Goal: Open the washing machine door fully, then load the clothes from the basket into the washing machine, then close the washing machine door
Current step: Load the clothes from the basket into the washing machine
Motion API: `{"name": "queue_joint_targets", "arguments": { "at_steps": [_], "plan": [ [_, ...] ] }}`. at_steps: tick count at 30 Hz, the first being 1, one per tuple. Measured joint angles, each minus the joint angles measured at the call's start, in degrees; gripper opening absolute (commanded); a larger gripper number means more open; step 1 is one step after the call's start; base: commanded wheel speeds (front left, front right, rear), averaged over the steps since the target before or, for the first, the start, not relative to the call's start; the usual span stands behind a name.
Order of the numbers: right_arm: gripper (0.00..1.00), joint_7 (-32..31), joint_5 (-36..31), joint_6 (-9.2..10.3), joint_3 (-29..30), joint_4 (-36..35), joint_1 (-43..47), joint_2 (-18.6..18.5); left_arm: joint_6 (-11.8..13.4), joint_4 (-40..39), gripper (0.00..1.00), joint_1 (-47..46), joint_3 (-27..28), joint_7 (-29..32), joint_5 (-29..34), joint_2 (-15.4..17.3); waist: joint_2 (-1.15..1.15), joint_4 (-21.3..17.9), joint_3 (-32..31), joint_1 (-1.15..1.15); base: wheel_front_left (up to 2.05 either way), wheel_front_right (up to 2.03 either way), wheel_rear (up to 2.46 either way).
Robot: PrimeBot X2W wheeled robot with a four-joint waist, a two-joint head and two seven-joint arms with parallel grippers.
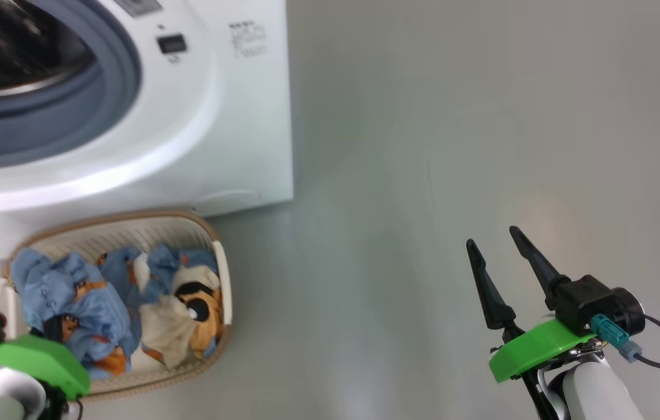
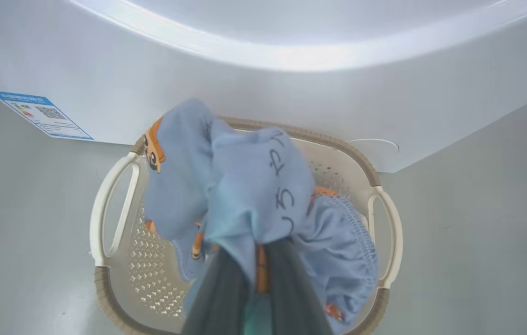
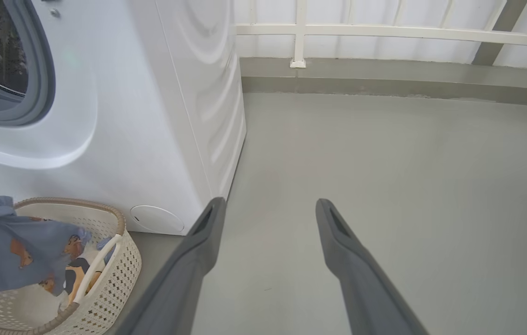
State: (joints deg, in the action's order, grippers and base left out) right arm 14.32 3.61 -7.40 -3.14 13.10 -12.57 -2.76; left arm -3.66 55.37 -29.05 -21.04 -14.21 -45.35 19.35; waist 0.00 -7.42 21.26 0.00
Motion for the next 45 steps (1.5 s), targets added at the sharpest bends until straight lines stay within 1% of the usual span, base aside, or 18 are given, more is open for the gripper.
{"name": "queue_joint_targets", "arguments": {
  "at_steps": [4, 9, 13, 20, 27, 32, 38, 45],
  "plan": [
    [1.0, 0.0, 0.0, 0.0, 0.1, 0.7, 1.2, 0.0, 1.4, -6.9, 0.0, 5.4, 4.4, 0.0, 5.4, -0.2, 0.0, 1.3, -3.3, 0.0, 0.0, 0.0, 0.0],
    [1.0, 0.0, 0.0, 0.0, 0.3, 1.4, 2.8, 0.0, 2.0, -16.4, 0.0, 10.8, 10.8, 0.0, 11.2, -1.7, 0.0, 3.0, -7.1, 0.0, 0.0, 0.0, 0.0],
    [1.0, 0.0, 0.1, 0.0, 0.5, 1.7, 4.0, 0.0, 1.9, -22.6, 0.0, 15.5, 14.9, 0.0, 15.3, -3.9, 0.0, 4.3, -10.0, 0.0, 0.0, 0.0, 0.0],
    [1.0, 0.0, 0.1, 0.0, 1.3, 2.4, 6.7, 0.0, -0.2, -30.1, 0.0, 22.1, 19.4, 0.0, 20.8, -7.8, 0.0, 6.2, -14.8, 0.0, 0.0, 0.0, 0.0],
    [1.0, 0.0, 0.1, 0.0, 1.5, 2.6, 8.4, 0.0, -1.7, -34.8, 0.0, 27.4, 22.1, 0.0, 24.2, -11.6, 0.0, 7.7, -19.2, 0.0, 0.0, 0.0, 0.0],
    [1.0, 0.0, 0.2, 0.0, 1.5, 2.6, 10.1, 0.0, -2.8, -37.7, 0.0, 30.4, 23.4, 0.0, 25.8, -13.8, 0.0, 8.4, -21.5, 0.0, 0.0, 0.0, 0.0],
    [1.0, 0.0, 0.5, 0.0, 1.4, 2.6, 10.5, 0.0, -3.3, -39.3, 0.0, 31.9, 24.5, 0.0, 26.6, -15.1, 0.0, 8.9, -22.8, 0.0, 0.0, 0.0, 0.0],
    [1.0, 0.0, 0.6, 0.0, 0.6, 2.7, 10.5, 0.0, -3.7, -40.1, 0.0, 32.6, 25.2, 0.0, 27.5, -15.6, 0.0, 8.6, -23.5, 0.0, 0.0, 0.0, 0.0]
  ]
}}
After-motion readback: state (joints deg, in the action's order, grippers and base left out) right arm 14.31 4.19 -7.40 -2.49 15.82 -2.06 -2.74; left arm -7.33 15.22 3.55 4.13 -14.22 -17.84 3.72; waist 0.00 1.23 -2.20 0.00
